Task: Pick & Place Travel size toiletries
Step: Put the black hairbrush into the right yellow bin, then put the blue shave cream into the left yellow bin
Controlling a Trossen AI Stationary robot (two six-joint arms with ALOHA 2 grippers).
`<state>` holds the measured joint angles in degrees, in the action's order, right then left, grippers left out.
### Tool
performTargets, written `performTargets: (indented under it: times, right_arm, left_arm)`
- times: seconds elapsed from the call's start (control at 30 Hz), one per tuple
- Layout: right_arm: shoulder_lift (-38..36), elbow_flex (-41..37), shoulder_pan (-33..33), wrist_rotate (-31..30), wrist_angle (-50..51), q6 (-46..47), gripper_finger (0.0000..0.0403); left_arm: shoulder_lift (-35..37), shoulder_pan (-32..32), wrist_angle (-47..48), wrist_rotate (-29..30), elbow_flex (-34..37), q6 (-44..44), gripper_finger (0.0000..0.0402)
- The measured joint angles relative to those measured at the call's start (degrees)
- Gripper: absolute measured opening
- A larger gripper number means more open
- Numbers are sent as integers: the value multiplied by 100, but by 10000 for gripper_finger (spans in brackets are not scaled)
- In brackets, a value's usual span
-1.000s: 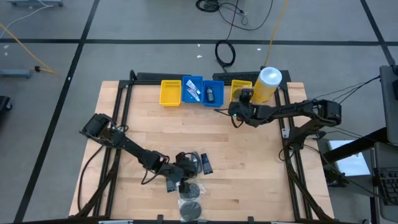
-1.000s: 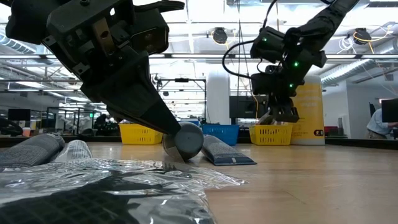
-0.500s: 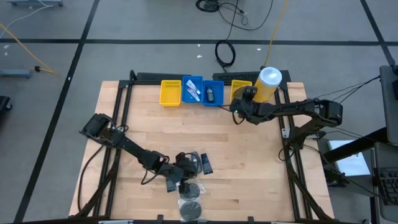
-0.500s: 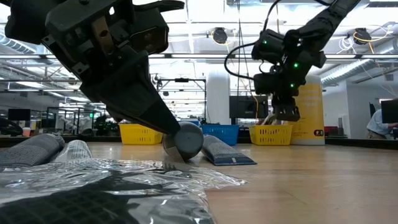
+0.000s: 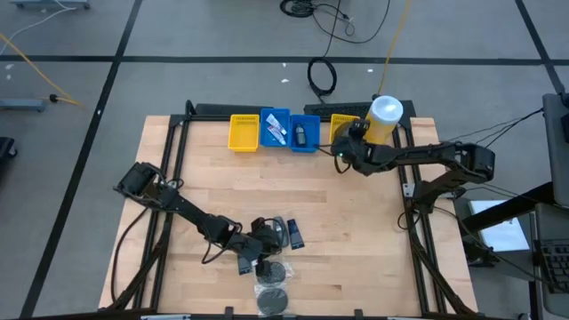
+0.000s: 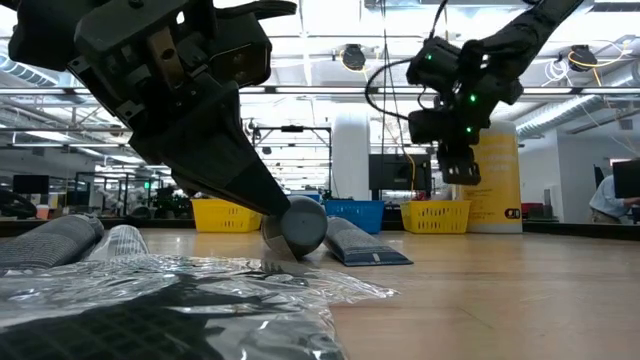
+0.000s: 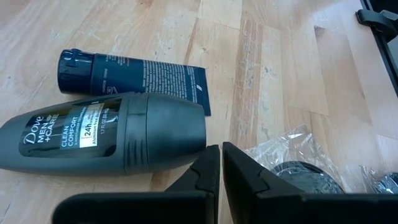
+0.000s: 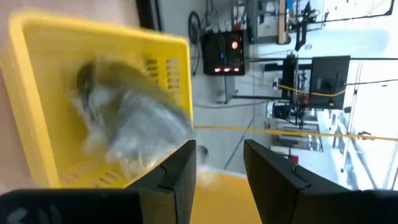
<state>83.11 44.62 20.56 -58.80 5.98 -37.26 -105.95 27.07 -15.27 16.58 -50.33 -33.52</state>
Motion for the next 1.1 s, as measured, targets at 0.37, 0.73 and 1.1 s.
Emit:
performTargets:
  times: [0.37,0.73,1.1]
  right_arm:
    - [-807,-2,-114,-258,-410,16,126]
    - [-1060,-2,-1590,1535,296,1611,126]
    - [-1043,-2,-2584,4416,174,4008,126]
  left_arm:
    - [0,-4,2,0,0,-2,19]
    - [0,-4,21,3,0,4,19]
    - [0,-30,13,7,0,7,19]
